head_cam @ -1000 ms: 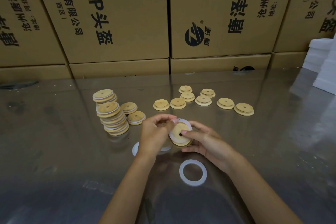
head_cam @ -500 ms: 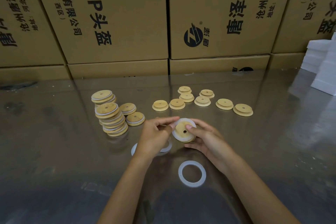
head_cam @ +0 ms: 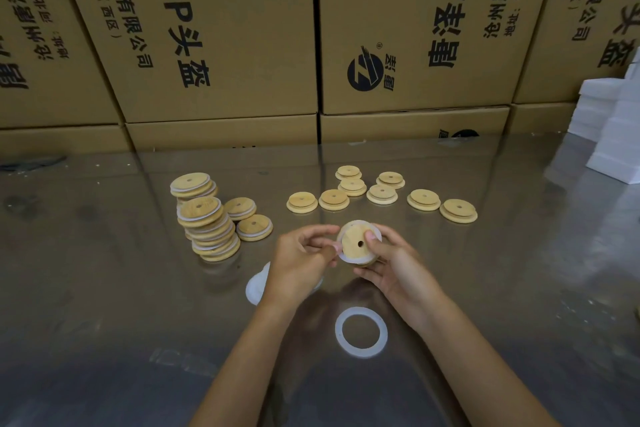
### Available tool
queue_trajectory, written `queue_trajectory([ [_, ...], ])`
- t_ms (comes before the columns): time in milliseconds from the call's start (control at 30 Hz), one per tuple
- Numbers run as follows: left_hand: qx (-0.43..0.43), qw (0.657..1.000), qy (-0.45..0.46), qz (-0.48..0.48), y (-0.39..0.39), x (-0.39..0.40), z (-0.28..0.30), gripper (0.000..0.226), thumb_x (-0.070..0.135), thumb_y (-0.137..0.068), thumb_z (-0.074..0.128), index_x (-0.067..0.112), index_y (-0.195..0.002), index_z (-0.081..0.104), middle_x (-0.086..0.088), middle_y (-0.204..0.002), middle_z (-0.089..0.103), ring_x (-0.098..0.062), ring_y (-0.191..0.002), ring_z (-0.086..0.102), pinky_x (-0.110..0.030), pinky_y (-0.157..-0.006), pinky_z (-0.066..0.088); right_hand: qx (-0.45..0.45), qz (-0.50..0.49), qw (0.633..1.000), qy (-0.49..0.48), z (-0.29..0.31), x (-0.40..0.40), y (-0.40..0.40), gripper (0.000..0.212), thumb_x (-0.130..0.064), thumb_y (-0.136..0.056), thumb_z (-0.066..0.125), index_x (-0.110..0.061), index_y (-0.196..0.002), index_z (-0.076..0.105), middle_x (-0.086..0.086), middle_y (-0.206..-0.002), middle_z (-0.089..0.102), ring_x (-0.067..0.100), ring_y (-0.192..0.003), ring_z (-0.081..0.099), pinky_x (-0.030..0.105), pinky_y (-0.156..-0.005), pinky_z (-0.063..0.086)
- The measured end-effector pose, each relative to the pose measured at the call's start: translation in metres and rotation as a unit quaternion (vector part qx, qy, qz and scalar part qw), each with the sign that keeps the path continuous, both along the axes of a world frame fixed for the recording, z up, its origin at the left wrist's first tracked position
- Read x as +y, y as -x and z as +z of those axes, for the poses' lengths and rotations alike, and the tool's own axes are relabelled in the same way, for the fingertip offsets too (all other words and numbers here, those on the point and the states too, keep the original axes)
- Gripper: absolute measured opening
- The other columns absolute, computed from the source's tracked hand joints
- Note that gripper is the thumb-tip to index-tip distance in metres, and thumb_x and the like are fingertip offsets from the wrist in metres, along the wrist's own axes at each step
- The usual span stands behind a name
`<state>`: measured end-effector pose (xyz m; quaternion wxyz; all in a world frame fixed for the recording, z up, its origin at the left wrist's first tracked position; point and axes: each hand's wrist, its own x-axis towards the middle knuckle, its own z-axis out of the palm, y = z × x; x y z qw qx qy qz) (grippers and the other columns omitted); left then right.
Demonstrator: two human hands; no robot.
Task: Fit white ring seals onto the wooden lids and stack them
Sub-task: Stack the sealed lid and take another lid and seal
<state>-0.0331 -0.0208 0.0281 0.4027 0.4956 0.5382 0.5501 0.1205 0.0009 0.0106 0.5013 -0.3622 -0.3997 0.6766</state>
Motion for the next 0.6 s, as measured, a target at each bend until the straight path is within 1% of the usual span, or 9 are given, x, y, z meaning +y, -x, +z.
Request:
queue_trajectory([
  [67,-0.024,1.000,0.002,0.006,-0.001,0.000,-0.002,0.023,-0.003,-0.083,0.070,0.009,-0.103,0.072,-0.006,-0.076,0.071,-0.011,-0.060,0.063,-0.016,-0.063,0.052,-0.005,0.004,1.000,-0.007,0.001,0.000,-0.001,0.022,-0.014,-0.100,0.056,-0.012,-0.121,0.062,0.011,-0.107,0.071,0.023,-0.094,0.071,0.036,-0.083,0.053],
  [200,-0.041,0.999,0.007,0.008,0.000,0.002,-0.006,0.023,-0.001,-0.083,0.070,0.009,-0.104,0.072,-0.009,-0.086,0.074,-0.013,-0.073,0.068,-0.021,-0.073,0.056,-0.001,0.008,1.000,-0.015,0.005,-0.002,-0.001,0.026,-0.012,-0.098,0.058,-0.011,-0.124,0.060,0.013,-0.108,0.071,0.026,-0.100,0.068,0.039,-0.091,0.049],
  [267,-0.008,1.000,0.001,0.014,-0.002,0.002,-0.007,0.024,0.001,-0.084,0.070,0.013,-0.104,0.072,-0.004,-0.086,0.073,-0.012,-0.079,0.068,-0.021,-0.077,0.055,-0.001,0.007,1.000,-0.025,0.007,-0.003,-0.001,0.028,-0.013,-0.097,0.058,-0.012,-0.125,0.059,0.012,-0.108,0.072,0.025,-0.100,0.067,0.036,-0.091,0.048],
  [367,0.066,0.997,-0.028,0.030,-0.008,0.001,-0.010,0.019,0.007,-0.087,0.067,0.020,-0.100,0.068,0.002,-0.095,0.070,-0.001,-0.080,0.066,-0.010,-0.069,0.049,0.009,0.006,0.999,-0.034,0.009,-0.005,0.000,0.029,-0.012,-0.096,0.058,-0.011,-0.125,0.057,0.010,-0.105,0.071,0.024,-0.098,0.066,0.033,-0.090,0.045],
  [400,0.066,0.997,-0.028,0.025,-0.009,0.001,-0.010,0.017,0.009,-0.088,0.066,0.022,-0.098,0.067,0.003,-0.094,0.071,0.000,-0.079,0.066,-0.010,-0.067,0.049,0.020,0.005,0.999,-0.032,0.009,-0.004,0.000,0.029,-0.011,-0.095,0.059,-0.011,-0.124,0.057,0.010,-0.104,0.071,0.024,-0.097,0.065,0.033,-0.089,0.045],
  [433,0.043,0.999,-0.021,0.015,-0.011,0.001,-0.010,0.014,0.011,-0.090,0.065,0.022,-0.097,0.066,0.003,-0.093,0.072,-0.002,-0.080,0.068,-0.013,-0.067,0.052,0.035,0.004,0.999,-0.028,0.010,-0.004,0.000,0.029,-0.009,-0.094,0.059,-0.010,-0.123,0.056,0.010,-0.103,0.070,0.024,-0.096,0.064,0.033,-0.089,0.045],
  [500,-0.023,1.000,-0.005,-0.005,-0.013,0.000,-0.008,0.009,0.012,-0.092,0.063,0.018,-0.098,0.066,-0.001,-0.095,0.072,-0.012,-0.084,0.070,-0.022,-0.067,0.057,0.055,0.003,0.998,-0.022,0.010,-0.003,0.000,0.028,-0.005,-0.092,0.059,-0.009,-0.119,0.056,0.012,-0.103,0.068,0.026,-0.097,0.062,0.035,-0.088,0.045],
  [533,-0.038,0.999,-0.009,-0.005,-0.013,0.000,-0.006,0.009,0.011,-0.093,0.062,0.018,-0.098,0.065,-0.003,-0.097,0.072,-0.015,-0.086,0.070,-0.024,-0.067,0.057,0.053,0.004,0.998,-0.023,0.010,-0.003,0.000,0.026,-0.003,-0.091,0.059,-0.009,-0.116,0.056,0.013,-0.102,0.067,0.026,-0.097,0.062,0.036,-0.088,0.045],
  [600,-0.022,0.999,-0.035,0.001,-0.013,0.000,-0.006,0.011,0.009,-0.094,0.060,0.019,-0.098,0.064,-0.001,-0.098,0.070,-0.013,-0.089,0.068,-0.024,-0.070,0.057,0.023,0.000,0.999,-0.033,0.009,-0.003,0.001,0.023,0.000,-0.089,0.060,-0.010,-0.109,0.055,0.012,-0.097,0.067,0.024,-0.093,0.061,0.033,-0.081,0.045],
])
